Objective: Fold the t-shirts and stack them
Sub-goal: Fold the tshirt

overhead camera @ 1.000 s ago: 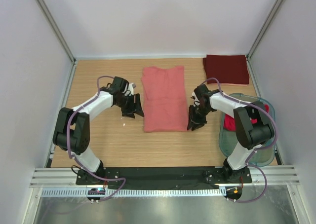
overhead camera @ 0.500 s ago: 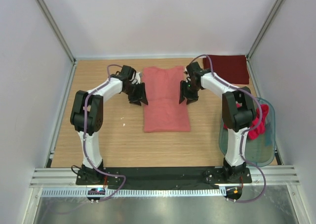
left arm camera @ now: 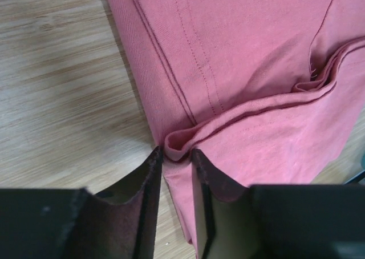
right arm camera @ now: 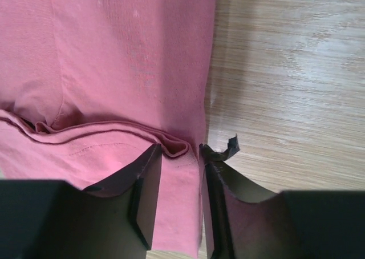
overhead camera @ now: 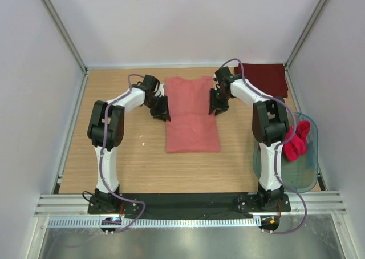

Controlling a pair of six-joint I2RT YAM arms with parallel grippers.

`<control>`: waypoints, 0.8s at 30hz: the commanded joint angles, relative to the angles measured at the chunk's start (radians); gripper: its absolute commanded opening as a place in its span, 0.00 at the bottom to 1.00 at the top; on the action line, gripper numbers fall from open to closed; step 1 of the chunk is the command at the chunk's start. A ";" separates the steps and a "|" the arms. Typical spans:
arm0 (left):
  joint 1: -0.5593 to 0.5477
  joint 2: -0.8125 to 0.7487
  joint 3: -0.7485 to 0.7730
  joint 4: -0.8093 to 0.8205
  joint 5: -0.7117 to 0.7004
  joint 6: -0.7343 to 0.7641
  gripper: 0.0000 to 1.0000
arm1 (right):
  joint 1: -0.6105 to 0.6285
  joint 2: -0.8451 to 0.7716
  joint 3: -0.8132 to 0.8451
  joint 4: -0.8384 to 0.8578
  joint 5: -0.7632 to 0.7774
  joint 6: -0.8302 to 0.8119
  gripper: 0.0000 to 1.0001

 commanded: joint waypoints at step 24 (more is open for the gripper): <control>0.003 0.036 0.120 -0.020 -0.006 -0.040 0.00 | -0.009 -0.003 0.079 -0.012 0.028 0.013 0.01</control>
